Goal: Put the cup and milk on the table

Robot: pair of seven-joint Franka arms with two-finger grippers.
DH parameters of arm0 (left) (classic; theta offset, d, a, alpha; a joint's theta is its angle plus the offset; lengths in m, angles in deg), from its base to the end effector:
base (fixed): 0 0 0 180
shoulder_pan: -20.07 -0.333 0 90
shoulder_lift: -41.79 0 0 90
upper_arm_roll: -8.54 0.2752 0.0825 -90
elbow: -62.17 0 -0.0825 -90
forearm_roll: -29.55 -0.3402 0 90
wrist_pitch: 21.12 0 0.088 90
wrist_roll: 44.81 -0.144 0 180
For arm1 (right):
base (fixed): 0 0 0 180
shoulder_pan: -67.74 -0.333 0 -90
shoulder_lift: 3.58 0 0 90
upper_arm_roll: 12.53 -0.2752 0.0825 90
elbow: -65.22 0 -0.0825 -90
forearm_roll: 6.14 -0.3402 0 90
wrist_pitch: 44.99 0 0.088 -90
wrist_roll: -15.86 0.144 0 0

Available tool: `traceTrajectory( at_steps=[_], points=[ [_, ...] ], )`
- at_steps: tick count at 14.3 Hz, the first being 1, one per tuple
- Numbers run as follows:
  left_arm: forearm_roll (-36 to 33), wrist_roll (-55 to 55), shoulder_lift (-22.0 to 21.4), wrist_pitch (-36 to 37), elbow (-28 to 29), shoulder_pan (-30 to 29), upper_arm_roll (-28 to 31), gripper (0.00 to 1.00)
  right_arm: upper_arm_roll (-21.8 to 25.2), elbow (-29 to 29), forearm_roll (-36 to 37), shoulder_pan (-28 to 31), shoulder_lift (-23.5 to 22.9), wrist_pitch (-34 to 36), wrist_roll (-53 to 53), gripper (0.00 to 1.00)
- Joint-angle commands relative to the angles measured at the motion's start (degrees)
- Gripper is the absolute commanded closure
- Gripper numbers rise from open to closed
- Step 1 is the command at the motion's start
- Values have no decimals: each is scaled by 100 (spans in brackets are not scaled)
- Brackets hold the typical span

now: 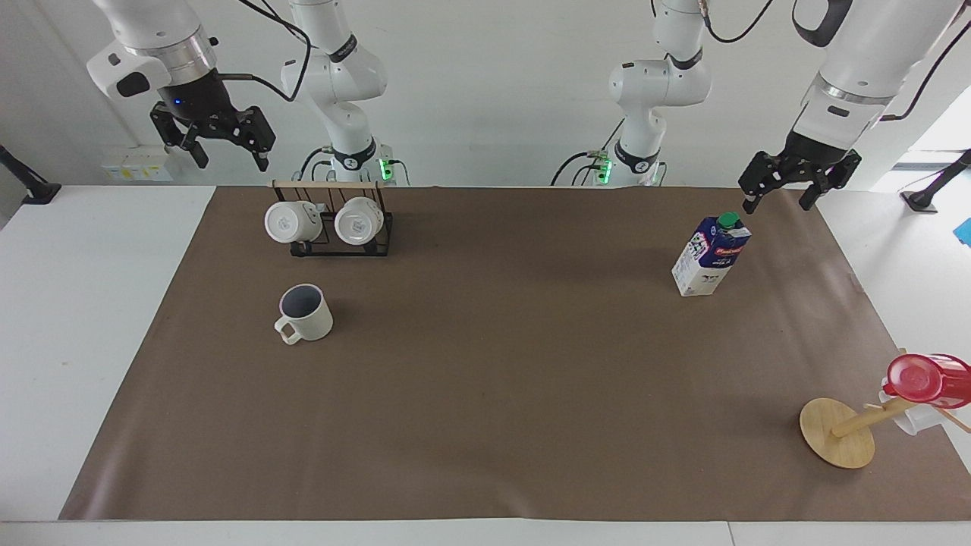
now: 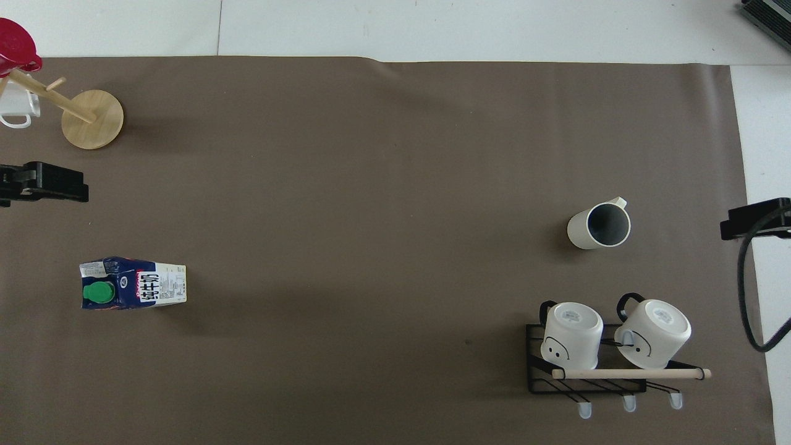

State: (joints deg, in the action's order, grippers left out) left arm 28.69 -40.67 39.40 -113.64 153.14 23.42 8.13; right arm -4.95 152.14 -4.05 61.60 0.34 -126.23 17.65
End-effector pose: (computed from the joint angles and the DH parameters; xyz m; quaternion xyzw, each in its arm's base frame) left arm 0.5057 -0.0312 0.5647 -0.9994 -0.0032 -0.0348 0.0053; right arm 0.4744 -0.0198 0.5897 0.9993 -0.0304 -0.0156 0.0136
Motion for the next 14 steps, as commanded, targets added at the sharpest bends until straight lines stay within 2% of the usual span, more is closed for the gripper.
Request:
traceTrajectory(
  at_steps=[1, 14],
  points=[
    [-37, -19, 11, 95, -62, -1, 14, 0, 7, 132, 81, 7, 100, -111, -64, 0],
    [-37, -19, 11, 95, -62, -1, 14, 0, 24, 123, 63, 7, 108, 3, -47, 0]
  ],
)
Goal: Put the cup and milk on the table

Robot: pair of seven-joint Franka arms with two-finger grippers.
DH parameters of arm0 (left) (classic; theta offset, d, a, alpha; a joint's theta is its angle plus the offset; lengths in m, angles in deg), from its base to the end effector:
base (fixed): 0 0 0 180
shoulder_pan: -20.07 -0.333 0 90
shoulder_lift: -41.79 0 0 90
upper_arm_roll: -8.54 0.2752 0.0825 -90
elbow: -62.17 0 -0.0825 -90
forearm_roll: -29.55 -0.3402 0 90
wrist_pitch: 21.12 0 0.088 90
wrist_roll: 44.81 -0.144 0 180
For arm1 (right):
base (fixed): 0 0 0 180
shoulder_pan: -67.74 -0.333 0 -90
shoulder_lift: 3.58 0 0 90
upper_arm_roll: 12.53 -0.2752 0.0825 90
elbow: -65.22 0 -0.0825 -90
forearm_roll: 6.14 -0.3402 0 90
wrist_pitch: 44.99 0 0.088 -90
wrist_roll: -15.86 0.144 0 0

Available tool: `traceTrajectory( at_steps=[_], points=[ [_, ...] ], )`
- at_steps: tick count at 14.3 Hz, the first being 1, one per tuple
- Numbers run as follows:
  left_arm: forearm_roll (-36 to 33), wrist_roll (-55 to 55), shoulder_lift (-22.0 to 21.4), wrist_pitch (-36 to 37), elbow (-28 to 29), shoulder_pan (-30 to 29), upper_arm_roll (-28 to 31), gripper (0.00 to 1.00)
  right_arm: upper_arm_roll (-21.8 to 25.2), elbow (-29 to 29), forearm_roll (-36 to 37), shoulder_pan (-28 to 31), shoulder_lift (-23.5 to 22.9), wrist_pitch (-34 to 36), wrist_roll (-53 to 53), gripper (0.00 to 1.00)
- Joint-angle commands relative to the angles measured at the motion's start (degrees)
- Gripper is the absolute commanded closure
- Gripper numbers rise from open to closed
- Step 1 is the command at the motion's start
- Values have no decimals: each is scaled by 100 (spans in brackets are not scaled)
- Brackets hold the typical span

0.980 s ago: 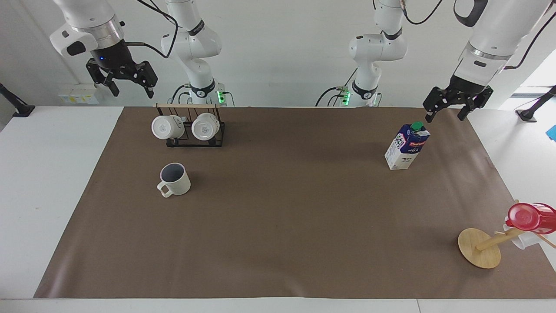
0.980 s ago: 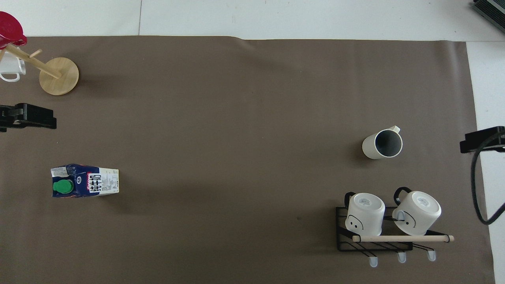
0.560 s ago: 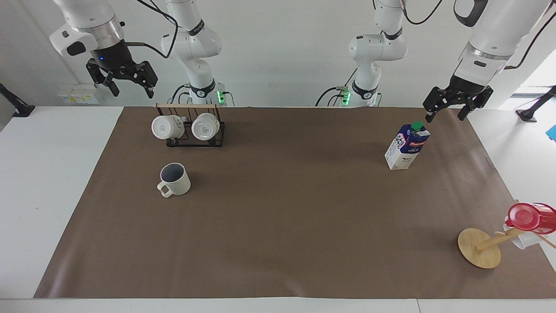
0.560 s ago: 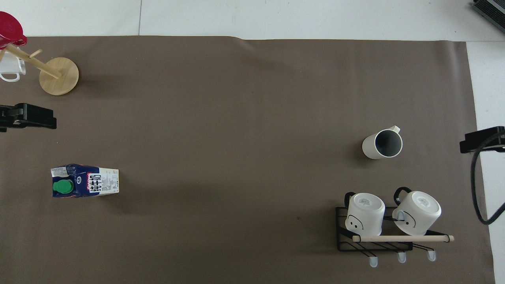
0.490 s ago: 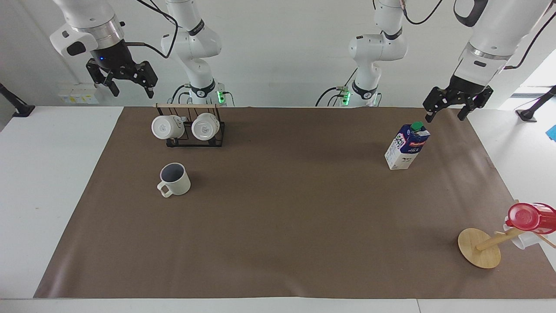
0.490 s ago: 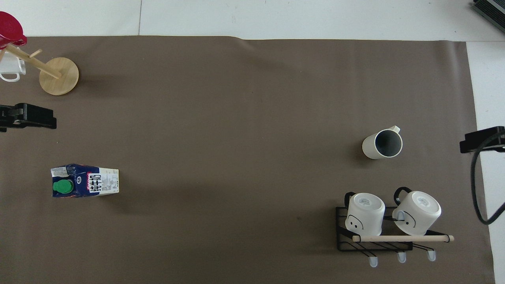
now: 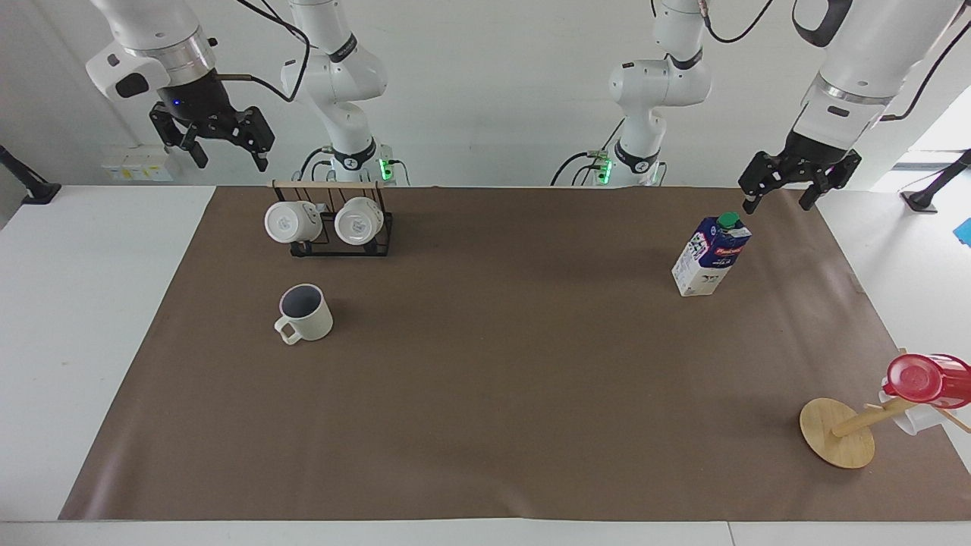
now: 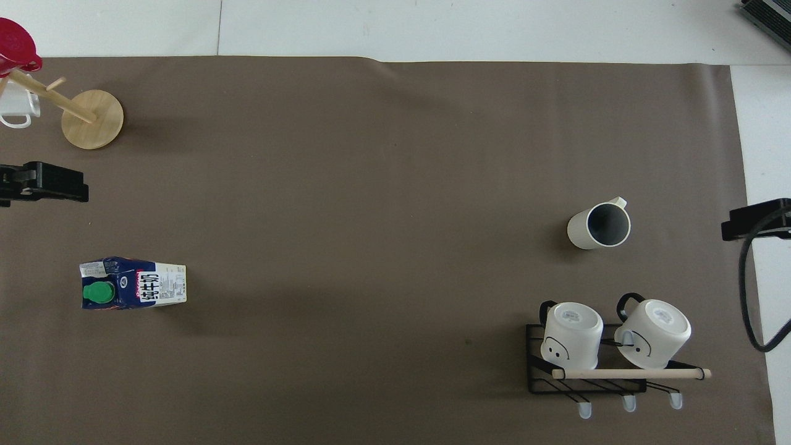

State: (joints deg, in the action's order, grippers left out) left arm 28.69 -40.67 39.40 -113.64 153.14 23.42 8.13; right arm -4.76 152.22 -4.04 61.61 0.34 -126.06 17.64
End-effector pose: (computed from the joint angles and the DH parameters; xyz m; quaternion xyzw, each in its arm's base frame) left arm 0.5057 -0.0312 0.5647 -0.9994 -0.0032 -0.0348 0.0053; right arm 0.4739 -0.0215 0.5888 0.9992 -0.0321 -0.0178 0.0136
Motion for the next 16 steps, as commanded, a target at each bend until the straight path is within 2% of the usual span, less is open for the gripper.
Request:
traceTrajectory(
  at_steps=[1, 7, 16],
  points=[
    [-37, -19, 11, 95, -62, -1, 14, 0, 6, 124, 63, 7, 126, -14, -46, 0],
    [-37, -19, 11, 95, -62, -1, 14, 0, -3, -95, 72, 25, 3, 126, -72, 0],
    [-37, -19, 11, 95, -62, -1, 14, 0, -12, 115, -33, -2, 134, 65, -81, 0]
  ],
)
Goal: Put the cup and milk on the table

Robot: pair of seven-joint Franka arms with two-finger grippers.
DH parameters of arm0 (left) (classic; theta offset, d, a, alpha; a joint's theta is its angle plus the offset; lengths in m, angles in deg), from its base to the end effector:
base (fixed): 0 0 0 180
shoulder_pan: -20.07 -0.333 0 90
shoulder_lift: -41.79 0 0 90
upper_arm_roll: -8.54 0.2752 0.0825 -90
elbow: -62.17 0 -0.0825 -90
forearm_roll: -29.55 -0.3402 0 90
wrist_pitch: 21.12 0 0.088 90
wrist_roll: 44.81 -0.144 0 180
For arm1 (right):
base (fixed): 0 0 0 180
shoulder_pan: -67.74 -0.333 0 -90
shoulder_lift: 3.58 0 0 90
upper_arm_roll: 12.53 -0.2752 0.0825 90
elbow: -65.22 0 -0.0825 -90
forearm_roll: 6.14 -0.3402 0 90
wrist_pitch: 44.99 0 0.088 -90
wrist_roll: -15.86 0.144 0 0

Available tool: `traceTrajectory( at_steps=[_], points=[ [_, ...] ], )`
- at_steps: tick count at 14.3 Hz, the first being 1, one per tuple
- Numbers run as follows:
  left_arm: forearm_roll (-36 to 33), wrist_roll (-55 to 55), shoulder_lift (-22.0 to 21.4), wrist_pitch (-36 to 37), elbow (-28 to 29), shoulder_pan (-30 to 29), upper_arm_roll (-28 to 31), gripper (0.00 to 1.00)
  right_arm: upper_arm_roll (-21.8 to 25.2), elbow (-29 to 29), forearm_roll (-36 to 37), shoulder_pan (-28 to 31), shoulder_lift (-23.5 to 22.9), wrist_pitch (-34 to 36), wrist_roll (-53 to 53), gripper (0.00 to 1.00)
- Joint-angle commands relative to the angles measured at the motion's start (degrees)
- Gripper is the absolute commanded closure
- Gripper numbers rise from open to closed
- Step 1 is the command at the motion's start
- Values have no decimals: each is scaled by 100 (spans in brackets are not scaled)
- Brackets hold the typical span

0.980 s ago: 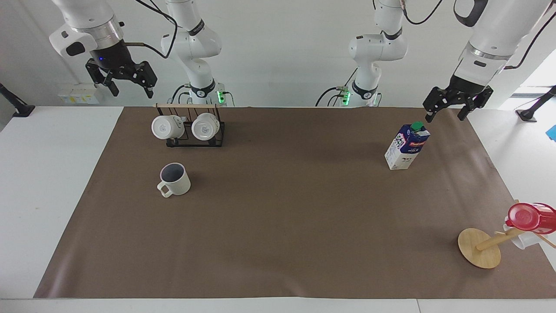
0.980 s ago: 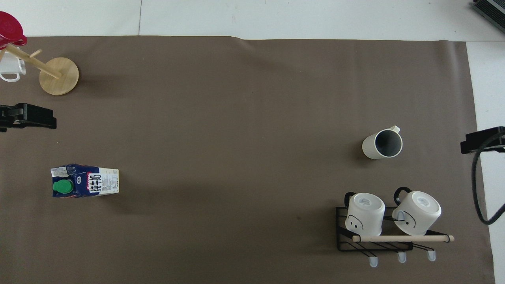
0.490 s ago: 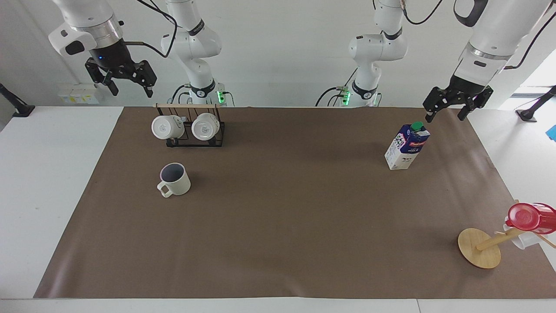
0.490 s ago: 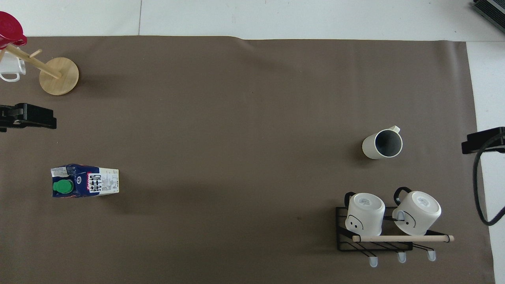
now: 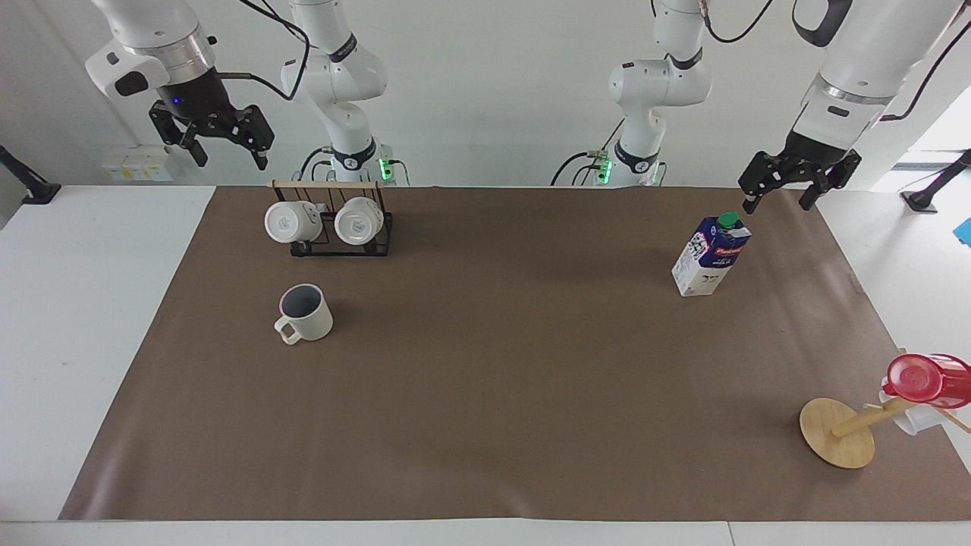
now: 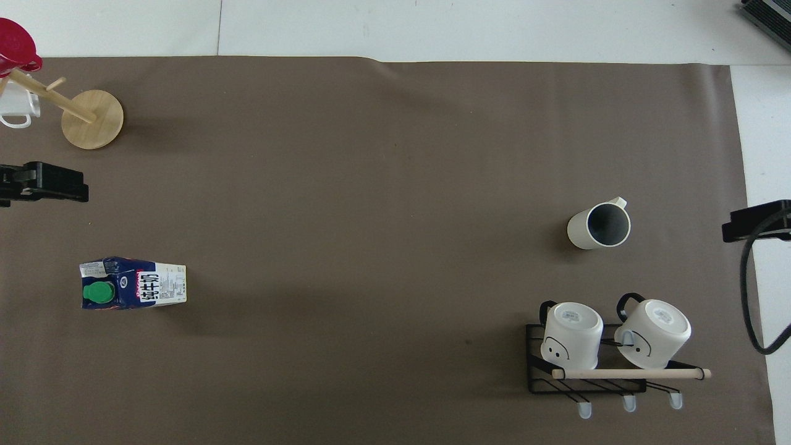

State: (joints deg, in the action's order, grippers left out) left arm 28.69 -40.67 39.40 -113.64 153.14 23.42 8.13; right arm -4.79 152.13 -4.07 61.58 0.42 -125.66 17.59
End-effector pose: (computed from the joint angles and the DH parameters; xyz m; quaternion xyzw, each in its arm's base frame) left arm 0.5057 -0.0312 0.5647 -0.9994 -0.0032 -0.0348 0.0053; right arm 0.4726 -0.0209 0.5896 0.9992 -0.0312 -0.0199 0.0132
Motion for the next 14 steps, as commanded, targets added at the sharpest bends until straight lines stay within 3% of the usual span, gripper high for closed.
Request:
traceTrajectory(
  at_steps=[1, 14],
  points=[
    [-37, -19, 11, 95, -62, -1, 14, 0, 0, 141, -31, 9, 136, 34, -94, 0],
    [-37, -19, 11, 95, -62, -1, 14, 0, 0, 528, -40, 80, 391, -27, -103, 0]
  ],
)
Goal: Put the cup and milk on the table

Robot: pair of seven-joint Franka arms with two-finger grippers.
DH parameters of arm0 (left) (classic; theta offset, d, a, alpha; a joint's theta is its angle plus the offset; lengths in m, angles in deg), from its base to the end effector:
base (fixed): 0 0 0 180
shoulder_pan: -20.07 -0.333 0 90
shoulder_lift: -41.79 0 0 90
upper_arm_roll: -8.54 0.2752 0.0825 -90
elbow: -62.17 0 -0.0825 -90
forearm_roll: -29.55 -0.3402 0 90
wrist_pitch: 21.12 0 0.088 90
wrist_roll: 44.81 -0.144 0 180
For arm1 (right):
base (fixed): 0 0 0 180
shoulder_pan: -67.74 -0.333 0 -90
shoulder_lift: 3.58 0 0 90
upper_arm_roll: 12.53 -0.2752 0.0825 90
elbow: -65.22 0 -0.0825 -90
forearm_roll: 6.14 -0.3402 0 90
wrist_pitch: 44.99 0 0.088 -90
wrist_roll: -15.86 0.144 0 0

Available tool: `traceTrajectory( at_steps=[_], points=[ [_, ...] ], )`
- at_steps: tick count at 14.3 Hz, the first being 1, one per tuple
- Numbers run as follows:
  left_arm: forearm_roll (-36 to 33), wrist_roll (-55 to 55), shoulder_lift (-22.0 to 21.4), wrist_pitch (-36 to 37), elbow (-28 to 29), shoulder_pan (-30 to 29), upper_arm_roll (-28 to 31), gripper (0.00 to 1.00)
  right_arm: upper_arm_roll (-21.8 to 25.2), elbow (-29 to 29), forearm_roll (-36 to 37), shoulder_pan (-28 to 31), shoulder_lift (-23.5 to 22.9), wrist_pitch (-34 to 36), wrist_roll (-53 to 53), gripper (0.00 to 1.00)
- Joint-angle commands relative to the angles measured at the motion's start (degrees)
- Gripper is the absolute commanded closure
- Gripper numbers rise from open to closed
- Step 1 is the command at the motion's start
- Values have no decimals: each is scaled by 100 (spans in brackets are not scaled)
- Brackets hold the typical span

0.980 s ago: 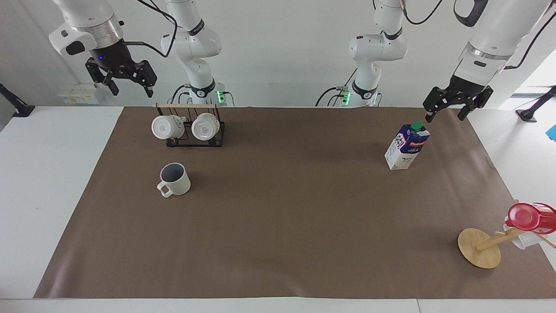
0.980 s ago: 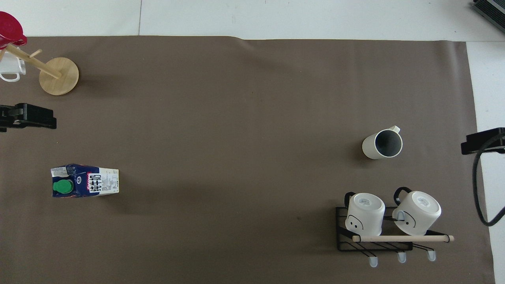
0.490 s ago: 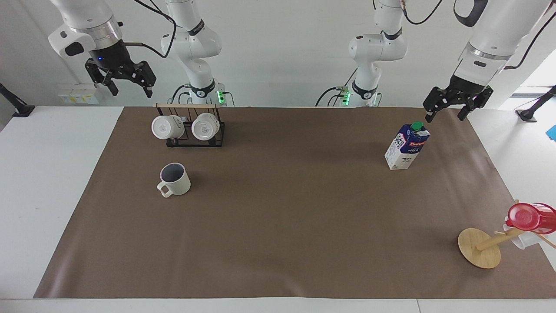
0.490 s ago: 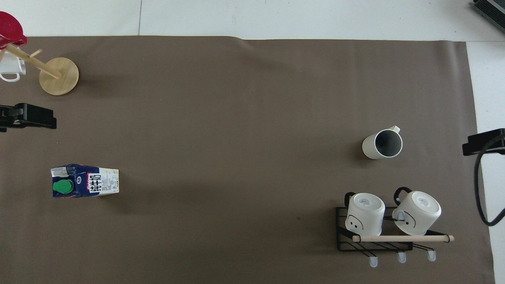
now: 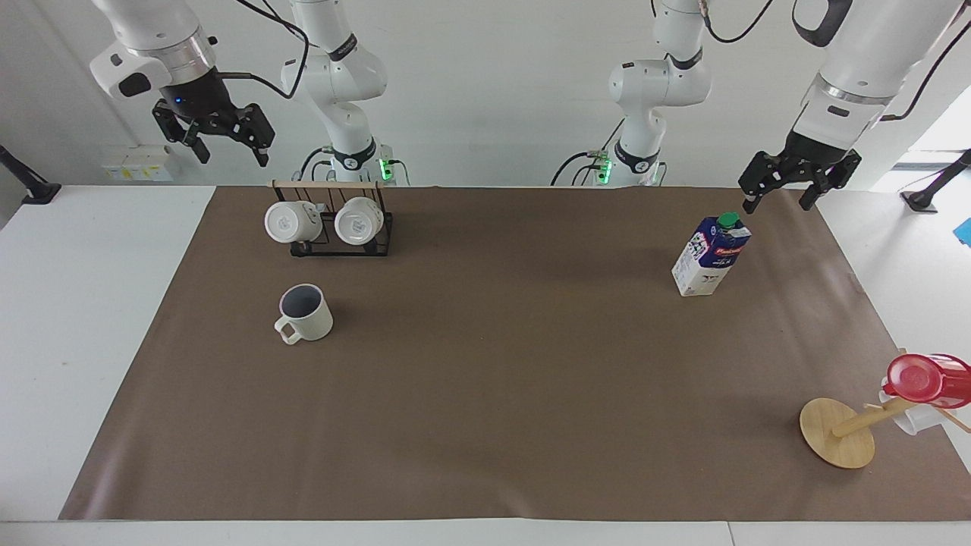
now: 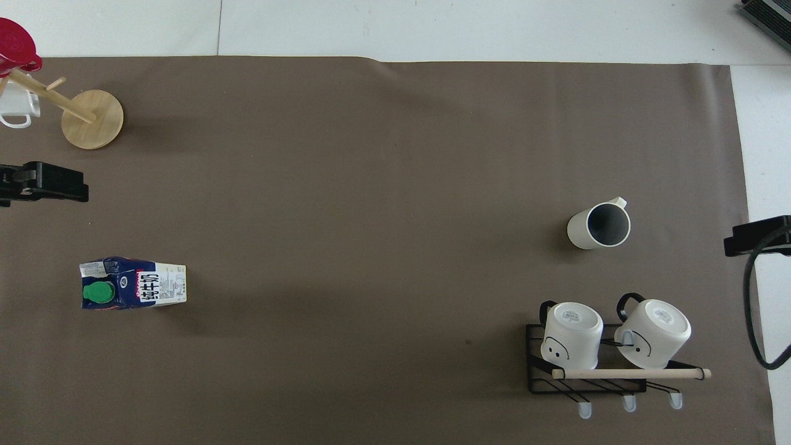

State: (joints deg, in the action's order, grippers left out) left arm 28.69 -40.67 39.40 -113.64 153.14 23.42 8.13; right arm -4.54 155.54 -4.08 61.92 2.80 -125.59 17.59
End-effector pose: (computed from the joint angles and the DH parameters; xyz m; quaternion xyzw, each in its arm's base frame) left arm 0.5057 -0.0312 0.5647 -0.9994 -0.0032 -0.0348 0.0053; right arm 0.4601 -0.0266 0.5842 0.9989 -0.0358 -0.0297 0.0100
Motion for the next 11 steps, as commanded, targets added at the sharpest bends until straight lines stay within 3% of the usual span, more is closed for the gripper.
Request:
traceTrajectory(
  at_steps=[1, 4, 11],
  points=[
    [-37, -19, 11, 95, -62, -1, 14, 0, -25, 205, -39, 37, 153, -35, -102, 0],
    [-37, -19, 11, 95, -62, 8, 14, 0, -25, 371, -57, 46, 118, -183, -85, 0],
    [-37, -19, 11, 103, -62, -1, 14, 0, -87, 1425, -101, -59, -31, -1703, -58, 0]
  ],
)
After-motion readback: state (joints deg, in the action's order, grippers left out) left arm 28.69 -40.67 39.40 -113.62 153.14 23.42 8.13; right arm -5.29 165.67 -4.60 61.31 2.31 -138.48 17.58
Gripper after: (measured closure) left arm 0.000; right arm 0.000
